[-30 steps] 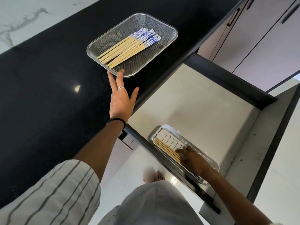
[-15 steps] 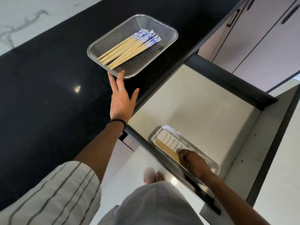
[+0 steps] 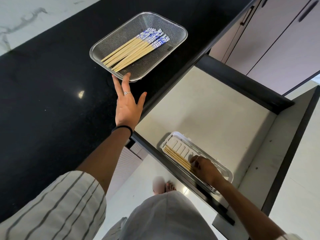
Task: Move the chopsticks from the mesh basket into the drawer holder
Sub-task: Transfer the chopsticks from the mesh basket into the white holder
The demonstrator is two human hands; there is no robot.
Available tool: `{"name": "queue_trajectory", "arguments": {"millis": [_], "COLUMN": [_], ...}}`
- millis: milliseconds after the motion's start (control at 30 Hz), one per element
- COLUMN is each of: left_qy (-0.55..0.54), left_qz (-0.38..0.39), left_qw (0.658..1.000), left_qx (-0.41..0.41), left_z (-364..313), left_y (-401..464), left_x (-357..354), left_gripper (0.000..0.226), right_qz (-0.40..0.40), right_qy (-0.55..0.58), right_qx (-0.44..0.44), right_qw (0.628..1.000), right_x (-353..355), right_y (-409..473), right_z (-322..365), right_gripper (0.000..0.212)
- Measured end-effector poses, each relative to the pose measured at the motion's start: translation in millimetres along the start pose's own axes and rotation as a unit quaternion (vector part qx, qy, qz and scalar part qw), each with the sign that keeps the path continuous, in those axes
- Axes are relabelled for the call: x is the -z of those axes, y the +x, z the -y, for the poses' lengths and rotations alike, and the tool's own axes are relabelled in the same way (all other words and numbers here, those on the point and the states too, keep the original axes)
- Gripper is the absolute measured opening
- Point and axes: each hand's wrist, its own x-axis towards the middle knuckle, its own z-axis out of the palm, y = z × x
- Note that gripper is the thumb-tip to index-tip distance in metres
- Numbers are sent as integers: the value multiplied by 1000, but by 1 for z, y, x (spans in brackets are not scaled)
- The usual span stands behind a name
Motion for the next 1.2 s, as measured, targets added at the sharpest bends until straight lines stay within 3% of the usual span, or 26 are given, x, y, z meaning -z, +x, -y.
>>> {"name": "queue_trajectory", "arguments": {"millis": [733, 1200], "left_qy": [-5, -1], "left_qz": [-9, -11], "left_qw": [1000, 1000], "left_qx": [-8, -5], "left_z": [2, 0], "left_y": [0, 0], "left_x": [-2, -1], "left_gripper": [71, 72], "right_qz": [-9, 31], "right_qy": [7, 13], "right_qx": [27, -10], "right_qw": [1000, 999], "right_x": [-1, 9], "right_y": [-6, -9], "right_z": [-4, -6], "right_gripper": [20, 23]}}
